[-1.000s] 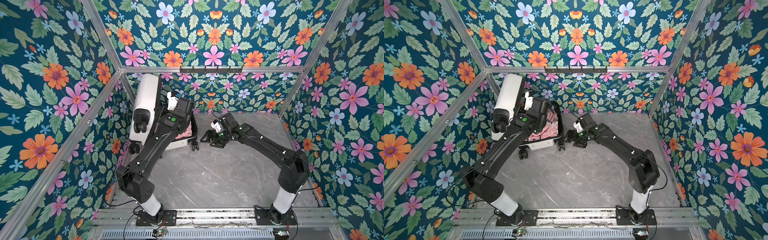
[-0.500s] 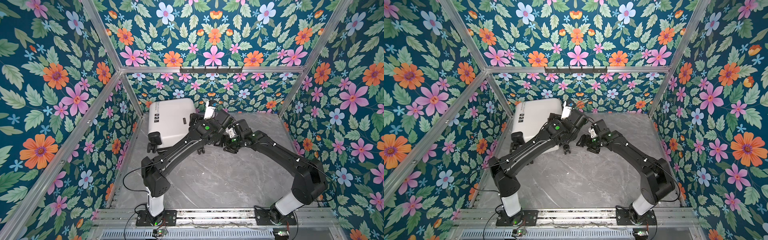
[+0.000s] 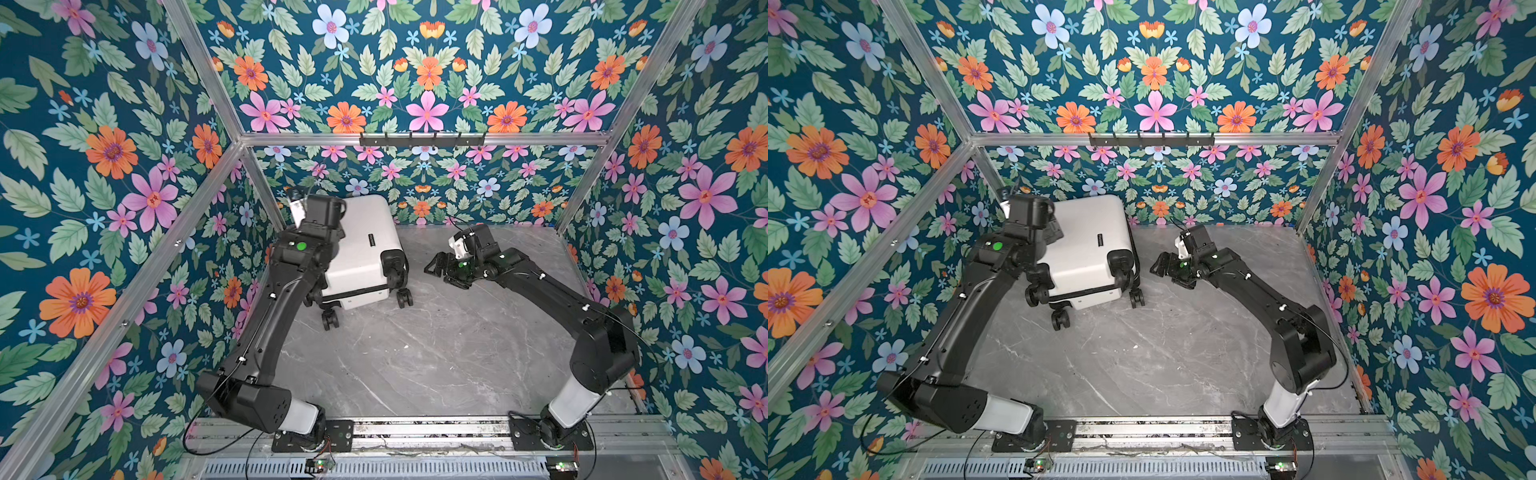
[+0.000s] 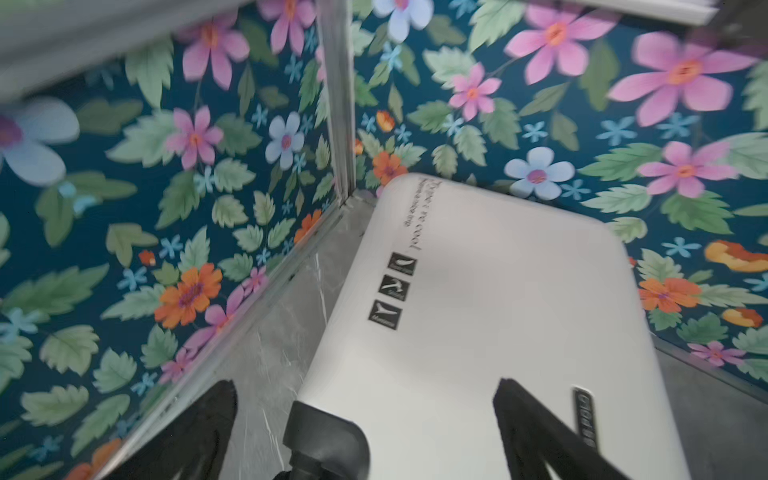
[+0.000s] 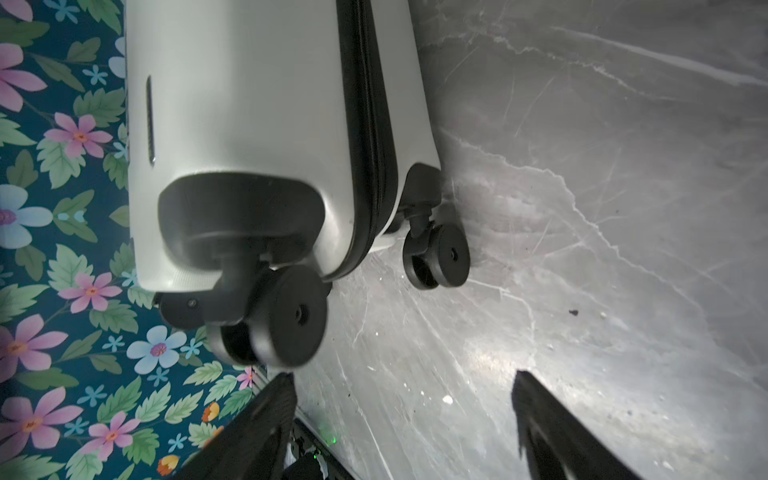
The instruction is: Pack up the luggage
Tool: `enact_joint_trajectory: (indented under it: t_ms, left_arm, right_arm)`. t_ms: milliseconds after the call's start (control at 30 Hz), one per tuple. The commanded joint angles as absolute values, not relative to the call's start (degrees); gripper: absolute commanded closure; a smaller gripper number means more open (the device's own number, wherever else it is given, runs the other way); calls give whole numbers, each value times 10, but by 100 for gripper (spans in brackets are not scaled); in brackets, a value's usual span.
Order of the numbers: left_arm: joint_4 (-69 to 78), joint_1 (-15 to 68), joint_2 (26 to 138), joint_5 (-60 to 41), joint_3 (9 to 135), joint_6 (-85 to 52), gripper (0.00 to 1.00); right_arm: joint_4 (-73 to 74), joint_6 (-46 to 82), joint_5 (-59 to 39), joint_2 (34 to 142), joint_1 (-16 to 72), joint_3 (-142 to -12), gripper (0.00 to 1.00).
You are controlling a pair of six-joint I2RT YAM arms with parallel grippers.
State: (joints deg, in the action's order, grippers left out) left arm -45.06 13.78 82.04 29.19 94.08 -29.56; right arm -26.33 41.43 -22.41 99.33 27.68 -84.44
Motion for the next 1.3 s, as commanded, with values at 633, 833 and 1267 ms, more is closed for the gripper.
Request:
enact_joint_trajectory:
  t_ms: [633,833,1267]
  left_arm:
    - [-148,-233,963,-219,703,-474,1]
    - [-20,-227,1039,-291,706,-521,3]
    - [26,-137,1118,-329,733,-508,5]
  right_arm:
    - [-55,634,-277,1238,232,-998,19]
    - [71,717,-299,1330,224,-1045,19]
    - [117,795,-333,1523,246,-1263,27]
